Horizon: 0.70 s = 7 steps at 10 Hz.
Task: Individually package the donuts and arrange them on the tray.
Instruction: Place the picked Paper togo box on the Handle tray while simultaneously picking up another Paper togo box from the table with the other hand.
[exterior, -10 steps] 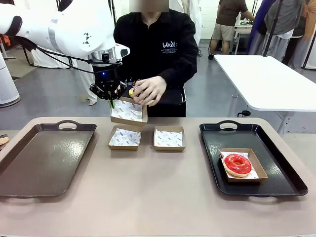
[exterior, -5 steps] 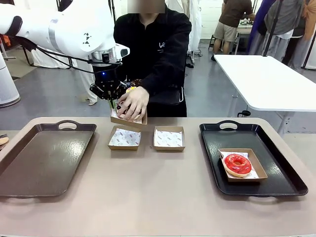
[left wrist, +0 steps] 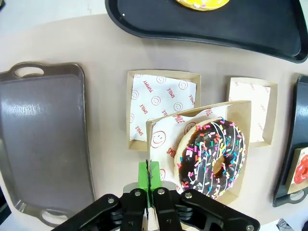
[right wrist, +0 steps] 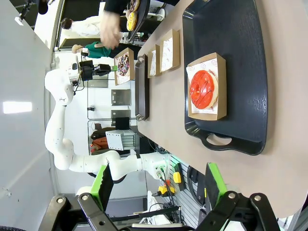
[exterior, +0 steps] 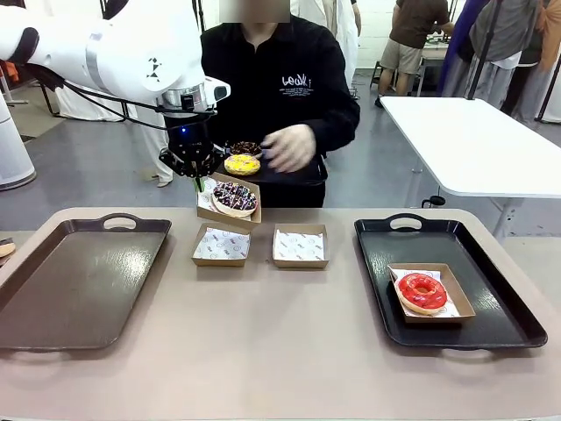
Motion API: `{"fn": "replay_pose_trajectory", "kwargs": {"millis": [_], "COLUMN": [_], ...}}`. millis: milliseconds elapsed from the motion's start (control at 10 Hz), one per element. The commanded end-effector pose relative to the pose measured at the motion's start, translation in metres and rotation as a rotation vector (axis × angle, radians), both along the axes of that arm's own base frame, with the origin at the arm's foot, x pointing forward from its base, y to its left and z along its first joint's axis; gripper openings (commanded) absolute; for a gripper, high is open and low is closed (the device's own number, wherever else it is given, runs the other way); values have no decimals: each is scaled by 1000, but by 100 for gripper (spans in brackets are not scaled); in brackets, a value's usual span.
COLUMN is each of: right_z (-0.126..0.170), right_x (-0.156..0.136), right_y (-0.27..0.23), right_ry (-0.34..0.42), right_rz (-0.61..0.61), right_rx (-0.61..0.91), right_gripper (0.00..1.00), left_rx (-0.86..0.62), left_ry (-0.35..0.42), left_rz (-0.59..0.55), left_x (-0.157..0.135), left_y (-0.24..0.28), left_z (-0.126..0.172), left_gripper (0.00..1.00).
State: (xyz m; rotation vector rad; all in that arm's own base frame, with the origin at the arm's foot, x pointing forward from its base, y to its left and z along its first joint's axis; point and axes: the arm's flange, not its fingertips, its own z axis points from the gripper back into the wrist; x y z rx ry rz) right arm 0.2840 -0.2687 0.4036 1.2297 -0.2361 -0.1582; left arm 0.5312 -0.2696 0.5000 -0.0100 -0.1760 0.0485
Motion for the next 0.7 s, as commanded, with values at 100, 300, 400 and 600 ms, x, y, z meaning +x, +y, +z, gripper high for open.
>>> {"fn": "replay_pose_trajectory", "kwargs": {"millis": [100,300,400,600], "right_z": [1,1,1,1], "right_x": [0,0,0,0], "right_y": [-1,-1,-1,-1], "right_ry": [0,0,0,0], "right_rz": [-2,-2,-2,-2], "right_rx": [3,3,3,3], "right_gripper": [100,100,100,100], "left_rx": [-3,-3,-3,-3], "left_ry": [-2,-2,-2,-2], "left_rz": [15,15,15,15], "left_x": [-2,-2,-2,-2], "left_y": [0,0,0,0], "left_z": [1,1,1,1], "left_gripper": [0,0,0,0]}}
